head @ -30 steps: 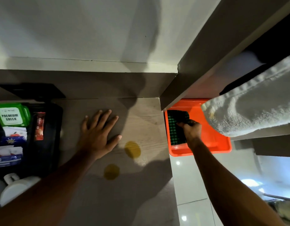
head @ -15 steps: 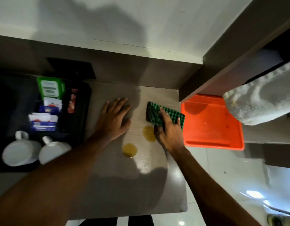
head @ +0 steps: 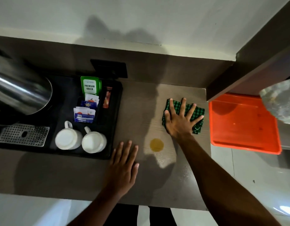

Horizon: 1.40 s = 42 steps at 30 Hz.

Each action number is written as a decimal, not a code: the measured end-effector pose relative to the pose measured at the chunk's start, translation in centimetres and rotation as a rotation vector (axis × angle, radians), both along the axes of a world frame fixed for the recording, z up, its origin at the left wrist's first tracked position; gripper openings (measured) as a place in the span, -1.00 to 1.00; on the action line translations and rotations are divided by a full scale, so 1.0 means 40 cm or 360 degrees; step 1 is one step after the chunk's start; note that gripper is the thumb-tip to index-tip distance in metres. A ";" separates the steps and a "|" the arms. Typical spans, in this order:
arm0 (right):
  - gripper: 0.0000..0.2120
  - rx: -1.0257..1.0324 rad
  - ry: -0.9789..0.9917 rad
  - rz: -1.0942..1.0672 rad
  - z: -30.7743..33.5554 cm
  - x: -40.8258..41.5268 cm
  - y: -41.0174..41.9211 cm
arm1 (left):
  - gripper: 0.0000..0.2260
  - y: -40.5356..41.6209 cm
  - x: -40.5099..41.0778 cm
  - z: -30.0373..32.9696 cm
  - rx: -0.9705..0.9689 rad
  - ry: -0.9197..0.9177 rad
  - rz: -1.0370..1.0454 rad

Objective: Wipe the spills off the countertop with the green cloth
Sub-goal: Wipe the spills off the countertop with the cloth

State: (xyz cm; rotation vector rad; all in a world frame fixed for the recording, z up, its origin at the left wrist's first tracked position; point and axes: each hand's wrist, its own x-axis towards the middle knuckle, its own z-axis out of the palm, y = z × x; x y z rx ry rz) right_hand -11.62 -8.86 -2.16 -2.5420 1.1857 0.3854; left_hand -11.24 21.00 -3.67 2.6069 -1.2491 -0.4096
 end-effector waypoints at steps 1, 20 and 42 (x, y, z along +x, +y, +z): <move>-0.42 -0.0014 -0.0001 0.0101 0.001 -0.010 0.014 | -0.44 0.021 -0.015 0.000 0.0015 -0.0008 0.0002; -0.44 -0.0220 0.0012 0.0690 0.012 -0.197 0.067 | -0.44 0.071 -0.032 0.020 0.0045 0.0004 -0.0043; -0.40 -0.0179 -0.0129 0.0026 0.005 -0.062 0.151 | -0.44 0.069 -0.039 0.012 0.0000 -0.0050 -0.0037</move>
